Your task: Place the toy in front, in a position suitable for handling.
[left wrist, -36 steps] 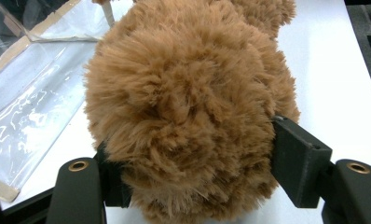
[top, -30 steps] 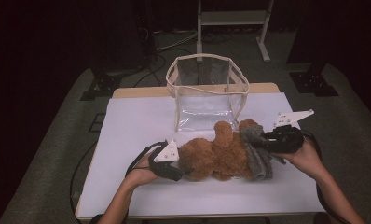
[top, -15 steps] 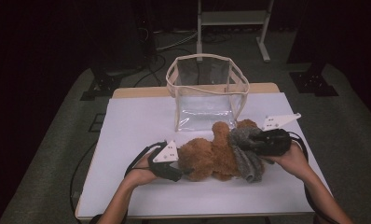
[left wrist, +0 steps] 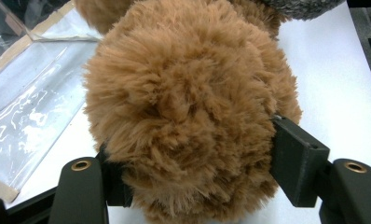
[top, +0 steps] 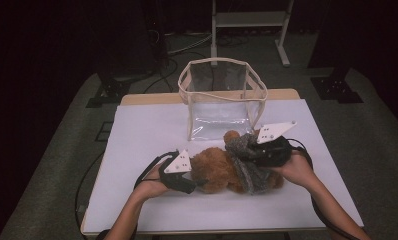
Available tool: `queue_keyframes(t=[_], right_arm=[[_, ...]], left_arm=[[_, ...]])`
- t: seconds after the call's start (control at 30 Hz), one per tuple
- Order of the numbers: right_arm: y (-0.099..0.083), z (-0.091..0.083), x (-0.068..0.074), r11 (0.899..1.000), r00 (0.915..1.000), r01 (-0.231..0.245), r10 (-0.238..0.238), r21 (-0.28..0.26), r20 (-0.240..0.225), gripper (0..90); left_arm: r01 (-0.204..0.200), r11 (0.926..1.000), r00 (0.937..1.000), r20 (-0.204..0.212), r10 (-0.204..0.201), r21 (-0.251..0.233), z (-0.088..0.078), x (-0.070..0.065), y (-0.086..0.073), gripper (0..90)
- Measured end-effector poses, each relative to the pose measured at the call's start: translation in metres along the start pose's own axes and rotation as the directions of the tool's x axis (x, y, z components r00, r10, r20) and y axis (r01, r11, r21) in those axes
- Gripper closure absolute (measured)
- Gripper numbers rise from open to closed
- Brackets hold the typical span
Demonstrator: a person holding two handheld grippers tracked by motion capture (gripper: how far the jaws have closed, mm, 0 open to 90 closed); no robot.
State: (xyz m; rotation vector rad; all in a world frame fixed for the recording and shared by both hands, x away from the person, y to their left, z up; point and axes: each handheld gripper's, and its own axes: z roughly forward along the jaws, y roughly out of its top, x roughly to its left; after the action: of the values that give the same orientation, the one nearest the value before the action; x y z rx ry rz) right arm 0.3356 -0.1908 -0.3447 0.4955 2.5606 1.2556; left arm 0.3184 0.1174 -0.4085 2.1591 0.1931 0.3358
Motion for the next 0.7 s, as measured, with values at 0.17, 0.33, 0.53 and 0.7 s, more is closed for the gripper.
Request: queue_keyframes(t=[0.17, 0.33, 0.53, 0.7], right_arm=[[-0.022, -0.009, -0.016, 0.997, 0.9972, -0.073, 0.073, 0.004, 0.019, 67.7], [-0.046, -0.022, -0.024, 0.99, 0.9906, -0.136, 0.137, -0.03, 0.003, 67.6], [-0.057, -0.021, -0.021, 0.983, 0.9865, -0.163, 0.164, -0.081, 0.001, 67.6], [-0.064, -0.019, -0.021, 0.976, 0.9824, -0.186, 0.187, -0.113, -0.002, 67.9]], left_arm=[[0.004, 0.9999, 1.0, 0.0, -0.004, -0.013, 0.0, 0.002, -0.001, 33.1], [0.007, 0.9997, 1.0, -0.005, -0.007, -0.025, 0.0, 0.002, -0.002, 29.7], [0.028, 0.9995, 0.9996, -0.01, -0.028, -0.017, 0.003, 0.005, -0.007, 17.5], [0.053, 0.9986, 0.9986, -0.007, -0.053, -0.009, 0.009, 0.005, -0.012, 8.9]])
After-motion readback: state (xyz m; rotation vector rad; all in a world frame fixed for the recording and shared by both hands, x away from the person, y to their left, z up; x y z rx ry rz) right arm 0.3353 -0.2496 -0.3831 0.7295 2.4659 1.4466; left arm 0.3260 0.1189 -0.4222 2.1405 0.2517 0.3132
